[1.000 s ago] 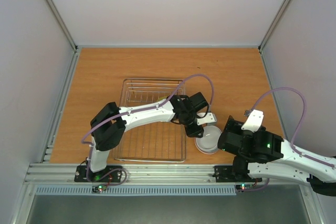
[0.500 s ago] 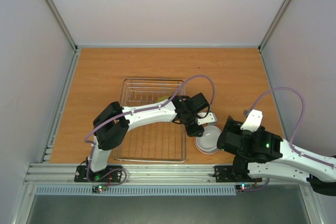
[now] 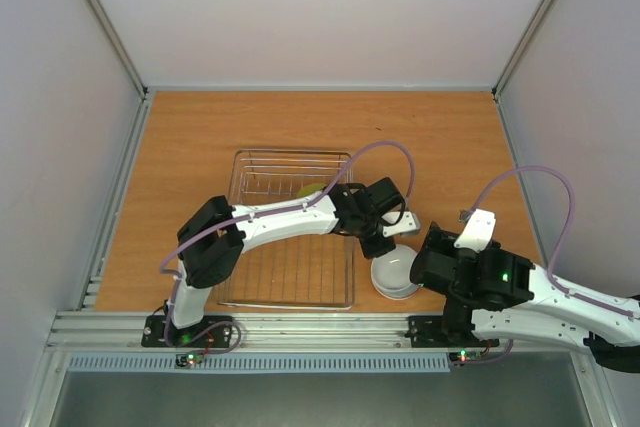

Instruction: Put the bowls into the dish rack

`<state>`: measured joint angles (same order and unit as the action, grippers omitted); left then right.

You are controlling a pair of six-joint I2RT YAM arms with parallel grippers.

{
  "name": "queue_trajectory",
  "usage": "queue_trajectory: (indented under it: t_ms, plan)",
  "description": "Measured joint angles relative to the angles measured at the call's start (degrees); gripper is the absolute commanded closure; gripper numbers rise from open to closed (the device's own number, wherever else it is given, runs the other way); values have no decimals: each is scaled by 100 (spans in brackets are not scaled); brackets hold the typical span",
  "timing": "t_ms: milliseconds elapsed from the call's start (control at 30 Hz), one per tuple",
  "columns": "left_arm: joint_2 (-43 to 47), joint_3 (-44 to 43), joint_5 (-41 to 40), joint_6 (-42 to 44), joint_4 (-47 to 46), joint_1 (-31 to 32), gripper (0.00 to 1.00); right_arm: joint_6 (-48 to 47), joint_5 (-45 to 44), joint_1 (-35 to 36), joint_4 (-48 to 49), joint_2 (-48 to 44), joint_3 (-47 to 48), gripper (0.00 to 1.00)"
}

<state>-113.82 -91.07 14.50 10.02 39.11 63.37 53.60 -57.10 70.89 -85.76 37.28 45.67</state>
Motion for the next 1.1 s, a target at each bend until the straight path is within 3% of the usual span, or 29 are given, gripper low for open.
queue_trajectory:
  t_ms: [367, 667, 1100]
  plan:
    - [59, 7, -142, -2, -26, 22, 100, -17, 20, 11, 31, -2, -13, 3]
    - [638, 293, -424, 315, 138, -118, 100, -175, 42, 11, 94, -17, -13, 2]
    - [876, 262, 1292, 417, 533, -1248, 100, -734, 131, 11, 507, 83, 66, 1]
